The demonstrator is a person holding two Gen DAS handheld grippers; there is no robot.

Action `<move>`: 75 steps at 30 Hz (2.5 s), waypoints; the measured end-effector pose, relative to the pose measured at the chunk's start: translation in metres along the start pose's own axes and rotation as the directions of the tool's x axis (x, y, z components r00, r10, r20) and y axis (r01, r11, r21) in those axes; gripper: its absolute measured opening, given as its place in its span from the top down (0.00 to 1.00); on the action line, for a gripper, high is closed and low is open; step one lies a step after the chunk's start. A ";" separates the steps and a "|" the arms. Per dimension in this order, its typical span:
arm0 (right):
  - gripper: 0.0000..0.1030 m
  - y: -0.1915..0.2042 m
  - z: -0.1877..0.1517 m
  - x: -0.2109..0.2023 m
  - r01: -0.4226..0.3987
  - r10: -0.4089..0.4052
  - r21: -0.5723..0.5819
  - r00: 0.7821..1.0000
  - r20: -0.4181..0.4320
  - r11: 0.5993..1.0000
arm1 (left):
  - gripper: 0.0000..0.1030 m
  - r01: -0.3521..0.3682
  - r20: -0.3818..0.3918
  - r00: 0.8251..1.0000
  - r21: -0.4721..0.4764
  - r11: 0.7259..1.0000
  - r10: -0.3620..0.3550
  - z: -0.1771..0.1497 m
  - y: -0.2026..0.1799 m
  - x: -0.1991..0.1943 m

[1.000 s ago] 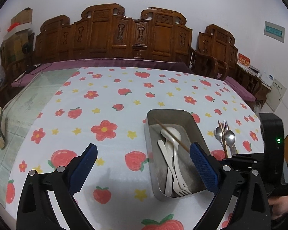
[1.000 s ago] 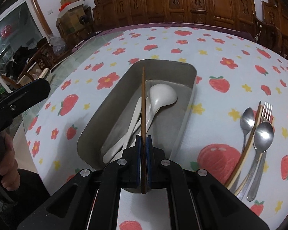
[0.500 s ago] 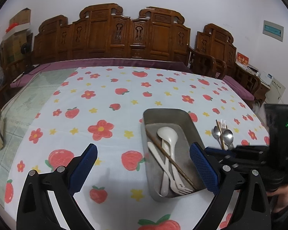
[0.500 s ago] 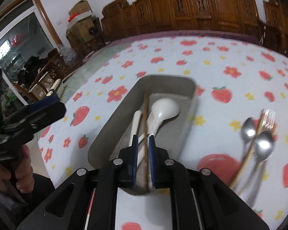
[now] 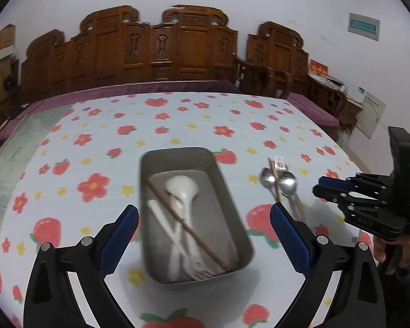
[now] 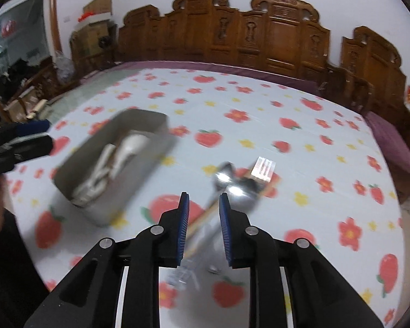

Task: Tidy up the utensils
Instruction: 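Move the right gripper back toward the metal spoons and forks, then grasp a metal spoon by its handle with the right gripper and lift it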

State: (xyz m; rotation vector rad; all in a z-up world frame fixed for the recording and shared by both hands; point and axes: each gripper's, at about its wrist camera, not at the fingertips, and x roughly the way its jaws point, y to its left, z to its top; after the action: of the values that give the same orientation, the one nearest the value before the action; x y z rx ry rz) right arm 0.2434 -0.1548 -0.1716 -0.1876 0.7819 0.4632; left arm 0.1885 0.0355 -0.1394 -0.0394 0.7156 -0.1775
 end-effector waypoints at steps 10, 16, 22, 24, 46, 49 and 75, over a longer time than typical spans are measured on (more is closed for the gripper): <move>0.75 -0.021 -0.026 0.037 -0.034 0.040 0.106 0.997 -0.059 0.994 | 0.10 0.032 -0.023 0.999 0.057 0.998 -0.031 -0.007 -0.039 0.013; 0.75 -0.012 -0.030 0.058 -0.043 0.055 0.103 0.992 -0.115 0.994 | 0.10 0.041 -0.038 0.999 0.040 0.998 -0.039 -0.010 -0.041 0.019; 0.78 -0.005 -0.031 0.063 0.008 0.002 0.077 0.990 -0.138 0.997 | 0.10 0.039 -0.036 0.999 0.039 0.999 -0.037 -0.010 -0.040 0.018; 0.82 -0.004 -0.031 0.063 0.020 -0.010 0.069 0.989 -0.145 0.997 | 0.10 0.036 -0.034 0.999 0.046 0.998 -0.035 -0.010 -0.041 0.018; 1.00 -0.031 -0.037 0.034 0.051 -0.036 0.129 0.993 -0.114 0.990 | 0.10 0.032 -0.044 0.999 0.089 0.995 -0.028 -0.013 -0.058 0.017; 1.00 -0.043 -0.038 0.030 0.065 -0.050 0.140 0.993 -0.108 0.988 | 0.10 0.044 -0.063 0.997 0.100 0.994 -0.038 -0.014 -0.069 0.023; 0.93 -0.029 -0.039 0.056 -0.029 0.044 0.098 0.988 -0.146 0.995 | 0.10 0.050 -0.105 0.994 0.169 0.984 -0.033 -0.032 -0.093 0.037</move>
State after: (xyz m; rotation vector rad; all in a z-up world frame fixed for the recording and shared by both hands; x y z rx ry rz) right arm 0.2667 -0.1753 -0.2391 -0.1192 0.9524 0.4488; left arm 0.1810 -0.0617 -0.1788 0.1204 0.7993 -0.2824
